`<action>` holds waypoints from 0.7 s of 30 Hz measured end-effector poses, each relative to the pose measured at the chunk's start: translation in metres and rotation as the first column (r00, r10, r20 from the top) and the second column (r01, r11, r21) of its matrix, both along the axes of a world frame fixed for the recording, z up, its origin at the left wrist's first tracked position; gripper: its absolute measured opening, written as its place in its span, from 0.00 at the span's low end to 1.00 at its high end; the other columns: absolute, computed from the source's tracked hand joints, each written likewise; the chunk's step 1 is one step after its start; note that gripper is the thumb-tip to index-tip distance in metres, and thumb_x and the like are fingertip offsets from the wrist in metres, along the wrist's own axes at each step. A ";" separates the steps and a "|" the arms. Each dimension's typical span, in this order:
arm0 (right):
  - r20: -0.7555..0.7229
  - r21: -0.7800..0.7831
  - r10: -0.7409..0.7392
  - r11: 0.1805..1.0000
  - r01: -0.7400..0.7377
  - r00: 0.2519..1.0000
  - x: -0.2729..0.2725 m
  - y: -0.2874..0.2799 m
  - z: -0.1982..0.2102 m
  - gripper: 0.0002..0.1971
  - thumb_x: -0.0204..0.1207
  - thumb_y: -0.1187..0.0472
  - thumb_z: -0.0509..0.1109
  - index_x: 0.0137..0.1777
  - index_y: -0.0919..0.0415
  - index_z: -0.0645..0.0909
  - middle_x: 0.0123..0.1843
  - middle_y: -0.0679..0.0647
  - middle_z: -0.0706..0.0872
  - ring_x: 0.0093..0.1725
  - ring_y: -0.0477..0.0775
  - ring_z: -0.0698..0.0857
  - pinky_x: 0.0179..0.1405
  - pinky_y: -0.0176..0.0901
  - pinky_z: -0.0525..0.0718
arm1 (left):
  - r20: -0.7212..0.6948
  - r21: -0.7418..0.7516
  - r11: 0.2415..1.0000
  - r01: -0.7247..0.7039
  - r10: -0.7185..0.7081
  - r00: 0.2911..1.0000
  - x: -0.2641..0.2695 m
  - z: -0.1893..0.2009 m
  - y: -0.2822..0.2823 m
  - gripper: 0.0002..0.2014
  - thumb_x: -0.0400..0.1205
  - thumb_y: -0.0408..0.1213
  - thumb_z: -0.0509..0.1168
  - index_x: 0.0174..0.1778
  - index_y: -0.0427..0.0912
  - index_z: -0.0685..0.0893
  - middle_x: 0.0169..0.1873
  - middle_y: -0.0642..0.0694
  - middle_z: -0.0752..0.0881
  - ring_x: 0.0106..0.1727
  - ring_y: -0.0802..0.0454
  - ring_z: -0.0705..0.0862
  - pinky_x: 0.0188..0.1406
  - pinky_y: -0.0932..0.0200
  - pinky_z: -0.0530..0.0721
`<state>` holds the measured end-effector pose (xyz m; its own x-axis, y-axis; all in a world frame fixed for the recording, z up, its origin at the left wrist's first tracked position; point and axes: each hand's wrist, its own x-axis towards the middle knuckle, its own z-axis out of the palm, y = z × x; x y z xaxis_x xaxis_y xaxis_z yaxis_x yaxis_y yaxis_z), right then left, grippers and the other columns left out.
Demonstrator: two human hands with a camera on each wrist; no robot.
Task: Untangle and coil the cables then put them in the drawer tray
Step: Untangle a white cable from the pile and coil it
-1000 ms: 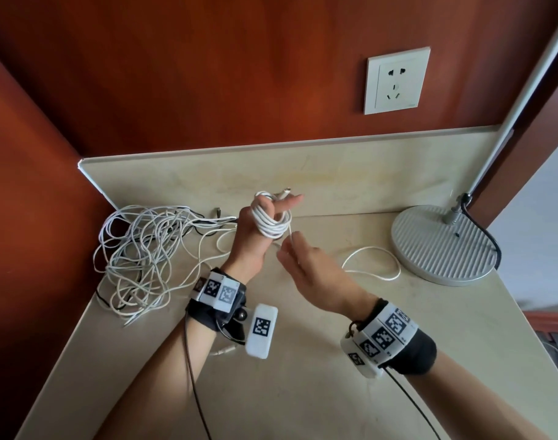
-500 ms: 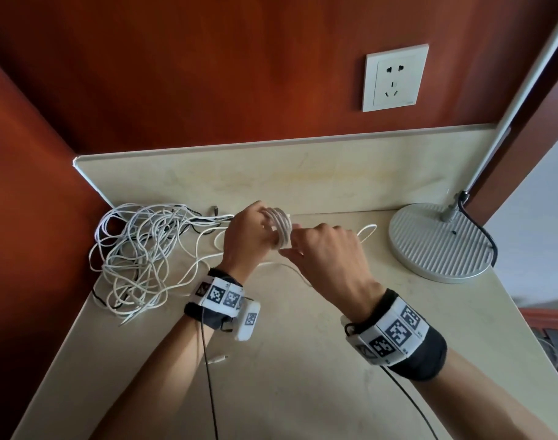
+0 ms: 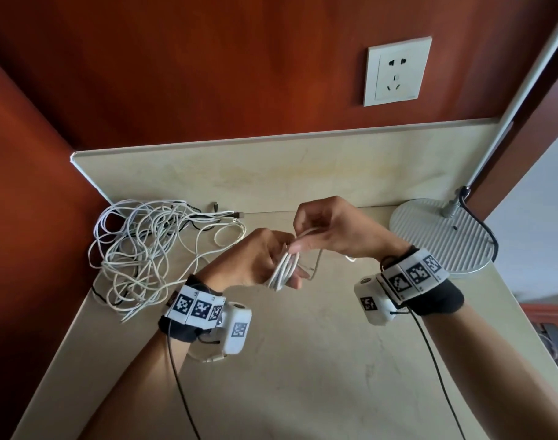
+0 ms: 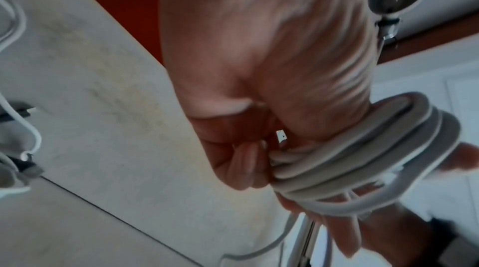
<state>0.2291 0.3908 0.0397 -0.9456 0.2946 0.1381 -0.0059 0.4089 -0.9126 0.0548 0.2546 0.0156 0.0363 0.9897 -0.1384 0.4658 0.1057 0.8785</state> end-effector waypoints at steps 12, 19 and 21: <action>-0.165 -0.119 -0.177 0.980 0.159 0.970 -0.019 -0.024 -0.043 0.34 0.83 0.30 0.63 0.32 0.60 0.81 0.26 0.51 0.71 0.28 0.43 0.66 0.27 0.40 0.66 | 0.015 0.300 0.952 -0.053 0.051 0.999 0.009 0.043 -0.015 0.26 0.64 0.52 0.87 0.48 0.37 0.93 0.55 0.54 0.86 0.43 0.33 0.90 0.47 0.40 0.92; -0.109 -0.259 -0.221 0.948 0.187 0.969 -0.025 -0.028 -0.045 0.18 0.93 0.55 0.58 0.44 0.59 0.82 0.31 0.60 0.70 0.31 0.46 0.70 0.32 0.36 0.74 | 0.155 0.523 0.836 -0.166 0.098 0.983 0.013 0.032 0.006 0.41 0.76 0.74 0.63 0.50 0.33 0.93 0.49 0.42 0.89 0.47 0.50 0.87 0.48 0.59 0.81; -0.133 -0.286 -0.206 0.945 0.162 0.969 -0.026 -0.032 -0.050 0.16 0.95 0.56 0.54 0.47 0.52 0.79 0.31 0.54 0.71 0.28 0.47 0.68 0.29 0.34 0.71 | 0.253 0.536 0.801 -0.264 0.147 0.956 0.007 0.023 0.011 0.38 0.79 0.73 0.61 0.50 0.37 0.94 0.51 0.58 0.89 0.50 0.62 0.86 0.52 0.66 0.80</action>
<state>0.2031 0.3589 -0.0099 -0.8436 0.5086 0.1724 -0.1076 0.1544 -0.9821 0.0614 0.2654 0.0391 -0.2099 0.8787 0.4287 0.3089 -0.3564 0.8818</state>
